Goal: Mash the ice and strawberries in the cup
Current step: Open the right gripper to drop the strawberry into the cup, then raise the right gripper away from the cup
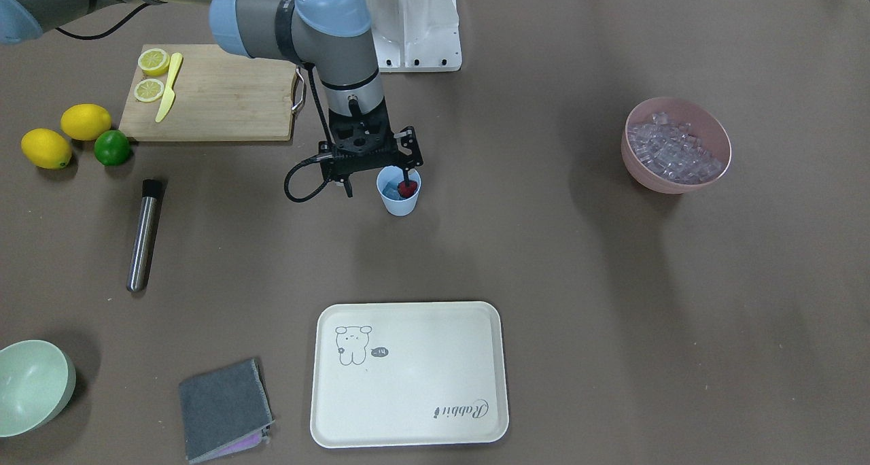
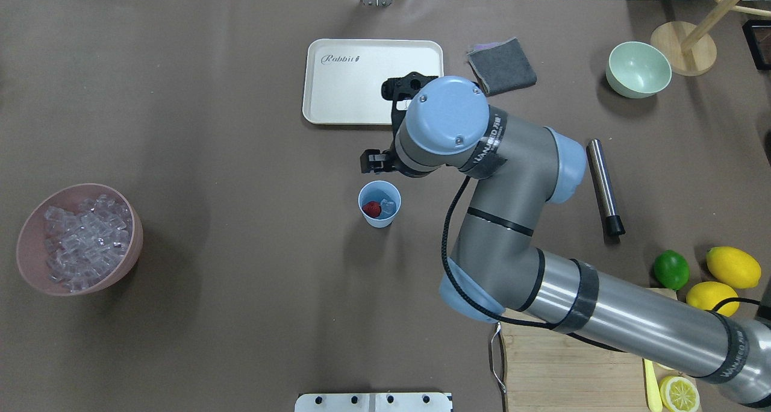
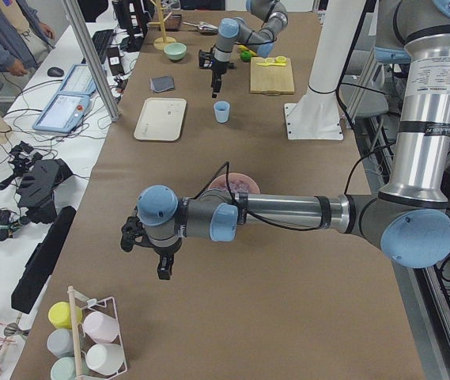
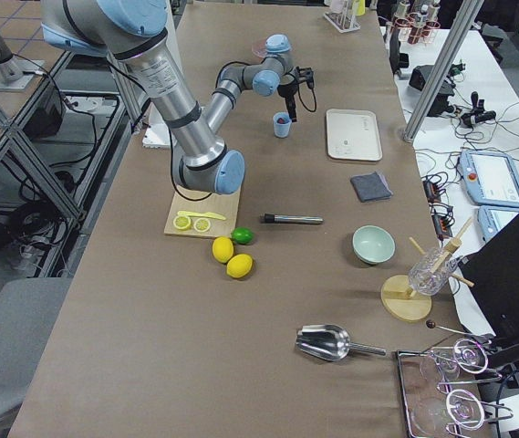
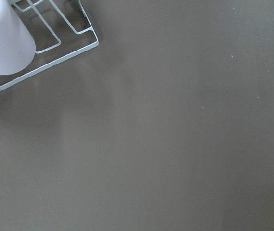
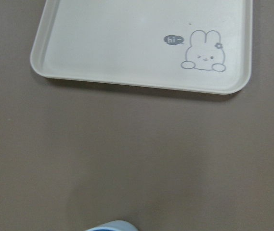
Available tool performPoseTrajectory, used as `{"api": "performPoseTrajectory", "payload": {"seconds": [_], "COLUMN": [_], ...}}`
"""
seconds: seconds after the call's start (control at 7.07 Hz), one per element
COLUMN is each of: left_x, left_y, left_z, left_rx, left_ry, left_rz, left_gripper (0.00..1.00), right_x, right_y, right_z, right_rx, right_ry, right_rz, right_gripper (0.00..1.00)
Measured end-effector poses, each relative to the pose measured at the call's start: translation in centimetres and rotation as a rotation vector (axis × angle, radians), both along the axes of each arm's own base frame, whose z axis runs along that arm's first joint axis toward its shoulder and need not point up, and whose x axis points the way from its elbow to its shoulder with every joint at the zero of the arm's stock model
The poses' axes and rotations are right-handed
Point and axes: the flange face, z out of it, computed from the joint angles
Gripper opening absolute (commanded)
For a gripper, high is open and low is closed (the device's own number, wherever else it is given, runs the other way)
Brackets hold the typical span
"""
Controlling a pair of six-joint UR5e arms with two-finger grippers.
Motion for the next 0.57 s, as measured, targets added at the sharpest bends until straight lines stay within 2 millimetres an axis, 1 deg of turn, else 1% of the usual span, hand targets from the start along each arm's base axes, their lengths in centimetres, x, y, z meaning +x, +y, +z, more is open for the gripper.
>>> {"api": "performPoseTrajectory", "payload": {"seconds": [0.14, 0.28, 0.42, 0.57], "left_x": [0.0, -0.1, -0.1, 0.0], "left_y": [0.0, 0.0, 0.1, 0.3], "left_z": [0.0, -0.2, -0.2, -0.1], "left_rx": [0.002, 0.004, 0.004, 0.003], "left_ry": [0.0, 0.0, 0.0, 0.0], "left_rz": [0.0, -0.001, -0.001, -0.001], "left_gripper": [0.97, 0.97, 0.97, 0.97], "right_x": [2.7, 6.0, 9.4, 13.2], "right_y": [-1.4, -3.6, -6.1, -9.5], "right_z": [3.0, 6.2, 9.7, 13.7], "right_rx": [-0.005, -0.004, -0.009, -0.037], "right_ry": [0.031, 0.07, 0.112, 0.14], "right_rz": [0.008, 0.0, -0.02, -0.047], "right_gripper": [0.99, 0.98, 0.98, 0.94]}}
